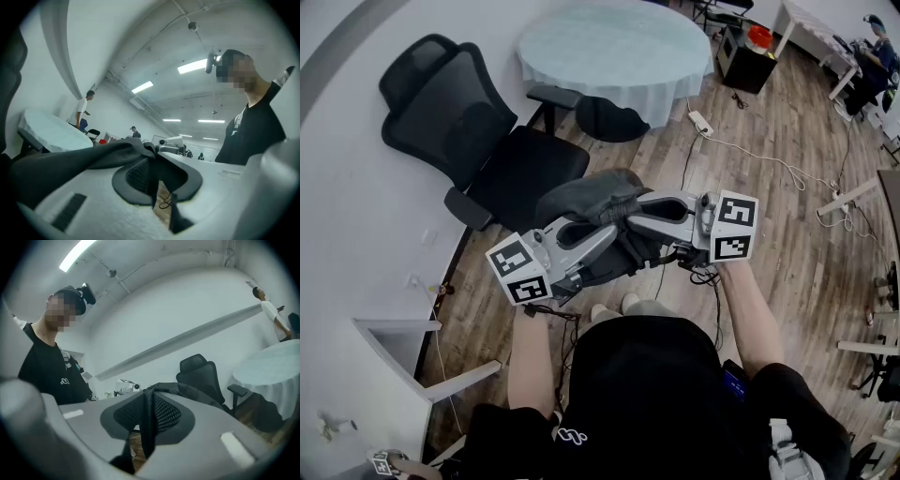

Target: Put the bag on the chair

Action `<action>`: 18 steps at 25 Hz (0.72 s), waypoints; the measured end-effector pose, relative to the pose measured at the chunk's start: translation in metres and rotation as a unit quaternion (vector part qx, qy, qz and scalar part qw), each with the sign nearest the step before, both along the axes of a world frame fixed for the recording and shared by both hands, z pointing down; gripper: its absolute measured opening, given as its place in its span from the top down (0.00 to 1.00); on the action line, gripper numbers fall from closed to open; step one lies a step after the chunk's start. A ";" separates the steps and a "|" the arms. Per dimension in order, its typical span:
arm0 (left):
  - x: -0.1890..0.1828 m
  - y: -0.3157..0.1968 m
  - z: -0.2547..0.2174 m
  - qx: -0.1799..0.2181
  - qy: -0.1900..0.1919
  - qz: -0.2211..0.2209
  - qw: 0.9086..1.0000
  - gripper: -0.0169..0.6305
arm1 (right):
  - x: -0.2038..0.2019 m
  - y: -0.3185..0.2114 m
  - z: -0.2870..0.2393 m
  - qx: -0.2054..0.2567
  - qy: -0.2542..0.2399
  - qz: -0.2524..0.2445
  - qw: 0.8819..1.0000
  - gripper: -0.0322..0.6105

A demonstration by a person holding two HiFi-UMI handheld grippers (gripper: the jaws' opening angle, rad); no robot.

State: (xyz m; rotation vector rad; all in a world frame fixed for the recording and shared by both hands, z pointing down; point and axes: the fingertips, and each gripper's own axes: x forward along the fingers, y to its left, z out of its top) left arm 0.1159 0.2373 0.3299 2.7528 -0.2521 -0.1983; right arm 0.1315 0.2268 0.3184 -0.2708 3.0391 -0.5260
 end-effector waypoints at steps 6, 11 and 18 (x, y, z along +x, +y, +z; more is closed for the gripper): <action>0.000 -0.006 0.007 -0.004 -0.004 -0.007 1.000 0.92 | 0.000 -0.006 0.007 0.005 0.002 -0.009 1.000 0.83; -0.003 -0.017 0.010 -0.004 -0.009 -0.019 1.000 0.92 | -0.003 -0.017 0.011 0.009 -0.023 -0.031 0.999 0.82; -0.003 -0.040 0.008 -0.004 -0.017 -0.039 0.999 0.92 | -0.003 -0.041 0.009 0.024 -0.033 -0.061 0.997 0.82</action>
